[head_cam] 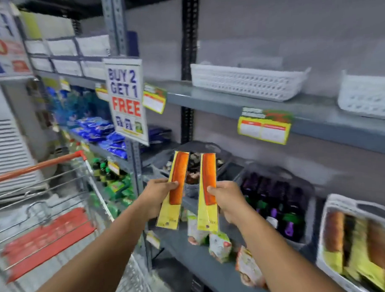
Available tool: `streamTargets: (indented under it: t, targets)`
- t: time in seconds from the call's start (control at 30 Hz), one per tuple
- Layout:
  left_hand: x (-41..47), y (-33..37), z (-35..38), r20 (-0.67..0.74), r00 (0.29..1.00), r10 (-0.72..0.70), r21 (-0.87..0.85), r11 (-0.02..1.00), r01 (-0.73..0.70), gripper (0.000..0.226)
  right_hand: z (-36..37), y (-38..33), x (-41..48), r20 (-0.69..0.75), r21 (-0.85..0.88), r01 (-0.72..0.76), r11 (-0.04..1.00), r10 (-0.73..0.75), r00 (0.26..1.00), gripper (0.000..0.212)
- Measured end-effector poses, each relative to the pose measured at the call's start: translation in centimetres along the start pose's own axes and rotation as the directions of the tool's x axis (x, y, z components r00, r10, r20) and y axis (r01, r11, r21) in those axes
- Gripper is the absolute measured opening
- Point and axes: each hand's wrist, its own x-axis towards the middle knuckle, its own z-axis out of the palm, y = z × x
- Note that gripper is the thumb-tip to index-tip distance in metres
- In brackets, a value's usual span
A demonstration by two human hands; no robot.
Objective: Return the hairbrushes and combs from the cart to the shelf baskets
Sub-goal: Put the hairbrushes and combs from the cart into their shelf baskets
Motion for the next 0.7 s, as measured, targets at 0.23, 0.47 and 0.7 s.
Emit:
streamTargets:
  t: [0.23, 0.47, 0.7]
  targets:
    - [-0.1, -0.5, 12.0, 0.241, 0.969, -0.047, 0.002, 0.999, 0.048, 0.013, -11.1, 1.0, -2.9, -0.234, 0.073, -0.073, 0.995, 0.089, 0.968, 0.012]
    - [-0.6, -2.7, 22.2, 0.439, 0.892, -0.105, 0.071, 0.994, 0.083, 0.025, -19.3, 2.6, -5.9, -0.438, 0.061, -0.109, 0.992, 0.125, 0.890, 0.030]
    - [-1.2, -5.3, 30.8, 0.530, 0.831, -0.168, 0.186, 0.979, 0.079, 0.025, -26.1, 5.3, -7.3, -0.591, 0.128, -0.140, 0.982, 0.189, 0.784, 0.039]
